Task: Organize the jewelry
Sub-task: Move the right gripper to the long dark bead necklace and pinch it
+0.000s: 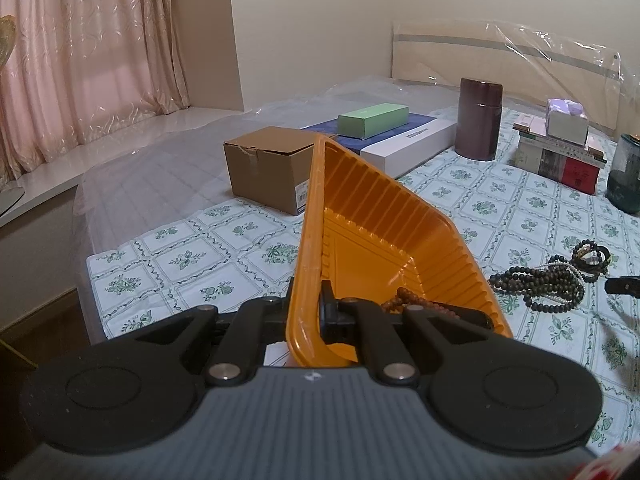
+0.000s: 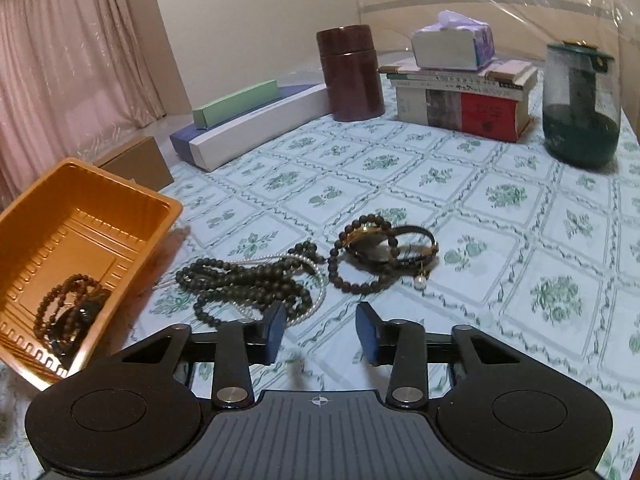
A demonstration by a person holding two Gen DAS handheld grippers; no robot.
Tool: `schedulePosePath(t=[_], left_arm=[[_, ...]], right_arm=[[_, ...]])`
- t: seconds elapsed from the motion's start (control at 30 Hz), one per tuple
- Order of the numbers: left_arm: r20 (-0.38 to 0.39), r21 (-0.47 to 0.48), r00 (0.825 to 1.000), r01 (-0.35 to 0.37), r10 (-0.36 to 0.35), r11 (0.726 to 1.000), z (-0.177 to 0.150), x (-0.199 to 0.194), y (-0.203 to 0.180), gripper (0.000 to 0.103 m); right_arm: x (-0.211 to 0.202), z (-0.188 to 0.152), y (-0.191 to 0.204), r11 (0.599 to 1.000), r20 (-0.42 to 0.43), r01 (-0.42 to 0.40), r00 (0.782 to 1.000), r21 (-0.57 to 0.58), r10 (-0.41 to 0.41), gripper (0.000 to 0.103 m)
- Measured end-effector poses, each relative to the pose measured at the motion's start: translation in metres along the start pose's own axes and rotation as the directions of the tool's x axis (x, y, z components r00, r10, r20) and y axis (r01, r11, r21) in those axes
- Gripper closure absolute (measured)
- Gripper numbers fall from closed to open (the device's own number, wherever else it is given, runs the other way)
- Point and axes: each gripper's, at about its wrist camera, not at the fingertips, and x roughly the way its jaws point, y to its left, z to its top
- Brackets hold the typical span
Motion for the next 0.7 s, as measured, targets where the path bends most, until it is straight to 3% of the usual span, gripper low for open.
schedulePosePath(t=[0.23, 0.7], left_arm=[[-0.001, 0.002, 1.000, -0.002, 0.002, 1.000, 0.000, 0.001, 0.000, 0.097], [-0.006, -0.001, 1.000, -0.005, 0.005, 1.000, -0.001, 0.002, 0.002, 0.097]], right_arm=[[0.020, 0.006, 0.010, 0.997, -0.014, -0.028, 1.000, -0.074, 0.027, 0.072], [0.070, 0.010, 0.033, 0.971, -0.078, -0.052, 0.996, -0.235, 0.035, 0.072]])
